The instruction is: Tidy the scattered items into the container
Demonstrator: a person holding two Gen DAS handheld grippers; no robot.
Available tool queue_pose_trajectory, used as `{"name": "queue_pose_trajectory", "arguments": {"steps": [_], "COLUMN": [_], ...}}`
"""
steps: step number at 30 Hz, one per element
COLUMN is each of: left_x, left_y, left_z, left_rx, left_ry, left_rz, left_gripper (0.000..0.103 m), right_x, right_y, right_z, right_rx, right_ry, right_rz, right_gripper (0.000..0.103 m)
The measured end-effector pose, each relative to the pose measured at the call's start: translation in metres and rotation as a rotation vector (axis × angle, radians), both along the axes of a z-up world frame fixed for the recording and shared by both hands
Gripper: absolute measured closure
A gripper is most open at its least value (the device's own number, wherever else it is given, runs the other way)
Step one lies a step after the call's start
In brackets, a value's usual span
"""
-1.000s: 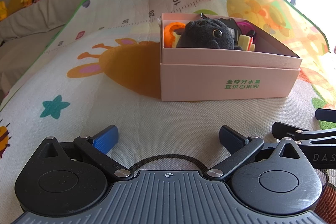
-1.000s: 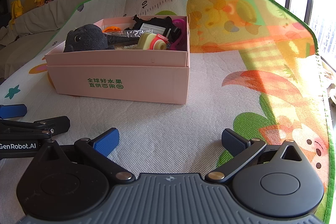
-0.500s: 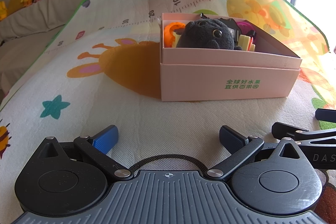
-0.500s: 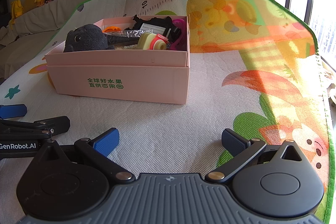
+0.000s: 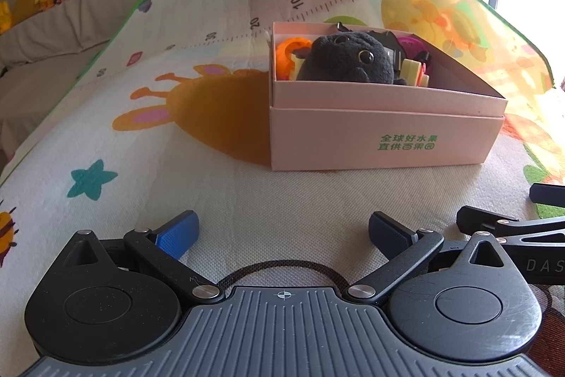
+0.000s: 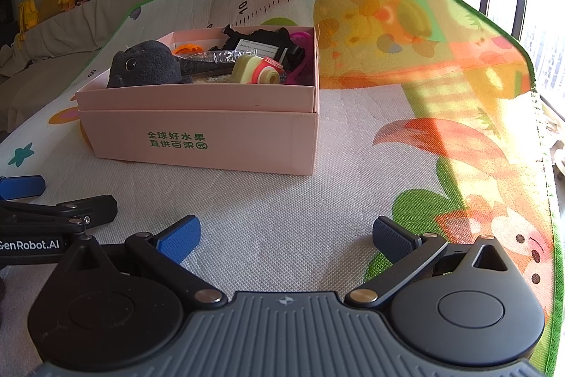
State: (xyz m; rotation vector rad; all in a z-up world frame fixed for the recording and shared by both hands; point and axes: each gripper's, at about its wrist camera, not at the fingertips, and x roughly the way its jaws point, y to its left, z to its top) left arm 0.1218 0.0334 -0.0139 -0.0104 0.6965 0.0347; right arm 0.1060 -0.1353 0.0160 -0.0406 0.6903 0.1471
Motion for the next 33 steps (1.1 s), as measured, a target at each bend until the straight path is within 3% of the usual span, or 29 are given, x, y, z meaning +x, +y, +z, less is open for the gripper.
{"name": "queue_pose_trajectory", "arguments": {"steps": [9, 33], "left_x": [-0.0019, -0.0061], "left_y": [-0.0011, -0.0001], "left_z": [0.002, 0.001], "left_rx": [0.003, -0.004], "left_ry": [0.04, 0.01], "left_rz": [-0.022, -0.019], "left_gripper": [0.0, 0.0], "right_x": [0.0002, -0.0003], "right_y": [0.0005, -0.0001], "right_z": [0.0006, 0.0006], "right_rx": [-0.002, -0.002], "right_ry": [0.0, -0.001], "right_rz": [0.0, 0.0], "right_gripper": [0.0, 0.0]}}
